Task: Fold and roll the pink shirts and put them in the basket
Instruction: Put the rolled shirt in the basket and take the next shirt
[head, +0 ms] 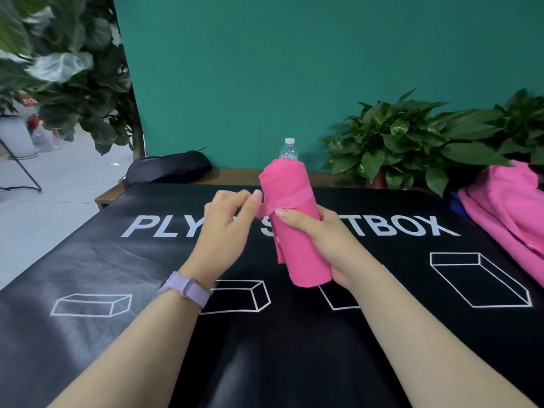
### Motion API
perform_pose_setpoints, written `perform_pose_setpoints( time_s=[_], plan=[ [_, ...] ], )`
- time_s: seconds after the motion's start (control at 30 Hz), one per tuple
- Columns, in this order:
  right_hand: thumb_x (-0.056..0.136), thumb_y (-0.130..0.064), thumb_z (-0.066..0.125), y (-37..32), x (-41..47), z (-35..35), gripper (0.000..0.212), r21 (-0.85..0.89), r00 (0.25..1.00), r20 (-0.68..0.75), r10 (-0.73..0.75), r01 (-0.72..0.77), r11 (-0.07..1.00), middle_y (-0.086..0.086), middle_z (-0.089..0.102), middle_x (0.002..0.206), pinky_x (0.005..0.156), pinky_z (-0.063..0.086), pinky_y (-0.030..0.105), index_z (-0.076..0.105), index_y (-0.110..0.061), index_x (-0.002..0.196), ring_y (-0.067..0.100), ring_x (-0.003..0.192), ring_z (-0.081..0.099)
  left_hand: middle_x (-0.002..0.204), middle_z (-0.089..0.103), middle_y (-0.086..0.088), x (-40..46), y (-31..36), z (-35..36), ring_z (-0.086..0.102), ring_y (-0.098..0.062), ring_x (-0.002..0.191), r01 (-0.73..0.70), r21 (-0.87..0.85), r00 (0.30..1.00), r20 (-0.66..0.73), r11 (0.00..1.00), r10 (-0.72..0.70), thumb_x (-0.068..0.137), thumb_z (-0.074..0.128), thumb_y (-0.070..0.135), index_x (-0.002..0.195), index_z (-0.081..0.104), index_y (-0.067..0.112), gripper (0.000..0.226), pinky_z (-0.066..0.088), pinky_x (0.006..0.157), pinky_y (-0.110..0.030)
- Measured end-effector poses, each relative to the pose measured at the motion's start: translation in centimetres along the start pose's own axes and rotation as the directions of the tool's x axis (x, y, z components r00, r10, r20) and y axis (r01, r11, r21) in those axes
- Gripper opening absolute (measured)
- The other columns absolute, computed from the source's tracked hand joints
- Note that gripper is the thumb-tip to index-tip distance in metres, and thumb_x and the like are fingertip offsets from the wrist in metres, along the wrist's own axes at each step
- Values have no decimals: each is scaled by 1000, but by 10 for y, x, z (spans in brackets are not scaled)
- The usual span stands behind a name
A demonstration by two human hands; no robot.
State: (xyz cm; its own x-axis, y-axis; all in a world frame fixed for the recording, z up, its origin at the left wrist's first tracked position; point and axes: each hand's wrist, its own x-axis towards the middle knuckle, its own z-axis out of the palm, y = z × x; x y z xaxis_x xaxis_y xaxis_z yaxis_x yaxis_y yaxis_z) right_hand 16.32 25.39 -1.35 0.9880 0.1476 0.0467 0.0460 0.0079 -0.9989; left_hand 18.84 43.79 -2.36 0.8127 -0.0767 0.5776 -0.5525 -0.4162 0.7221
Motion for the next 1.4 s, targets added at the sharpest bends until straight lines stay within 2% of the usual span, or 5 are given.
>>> perform_pose_setpoints(
  time_s=[0.23, 0.47, 0.63, 1.07, 1.4],
  plan=[
    [82, -54, 76, 1, -2, 7, 59, 69, 958, 213, 194, -213, 975, 17, 72, 97, 80, 58, 45, 68, -6, 115, 33, 82, 68, 86, 48, -4, 1, -7, 5, 47, -18, 85, 94, -198, 996, 32, 976, -89, 104, 34, 42, 82, 49, 3, 48, 37, 80, -33],
    [77, -66, 74, 8, 8, 8, 72, 161, 976, 108, 188, -204, 966, 11, 75, 105, 88, 59, 49, 68, -11, 122, 28, 90, 73, 113, 70, 21, -7, -7, 39, 67, -2, 106, 382, -475, 924, 217, 793, -315, 88, 39, 71, 131, 51, 39, 55, 51, 88, -31],
    [71, -77, 71, 20, 19, 8, 75, 193, 975, 1, 223, -219, 956, 0, 75, 114, 94, 57, 45, 66, -29, 127, 21, 103, 73, 103, 62, 39, -13, 3, 69, 61, 16, 95, 316, -437, 949, 147, 842, -280, 102, 28, 61, 143, 43, 37, 50, 46, 67, -1],
    [74, -85, 55, 30, 20, 2, 70, 42, 971, -239, 32, -23, 999, -1, 75, 111, 87, 58, 39, 73, -31, 114, 16, 98, 73, 123, 62, 16, -27, 14, 83, 62, -4, 115, 247, -415, 968, 152, 876, -201, 105, 42, 44, 135, 42, 43, 30, 51, 96, -27],
    [83, -71, 54, 9, -11, 9, 57, 105, 917, -353, 184, -157, 982, 1, 74, 110, 94, 56, 45, 67, -29, 119, 20, 97, 71, 107, 70, 9, -41, 52, 74, 67, 1, 87, 433, -222, 897, 202, 873, -393, 104, 35, 54, 122, 54, 35, 32, 49, 69, -17]
  ],
)
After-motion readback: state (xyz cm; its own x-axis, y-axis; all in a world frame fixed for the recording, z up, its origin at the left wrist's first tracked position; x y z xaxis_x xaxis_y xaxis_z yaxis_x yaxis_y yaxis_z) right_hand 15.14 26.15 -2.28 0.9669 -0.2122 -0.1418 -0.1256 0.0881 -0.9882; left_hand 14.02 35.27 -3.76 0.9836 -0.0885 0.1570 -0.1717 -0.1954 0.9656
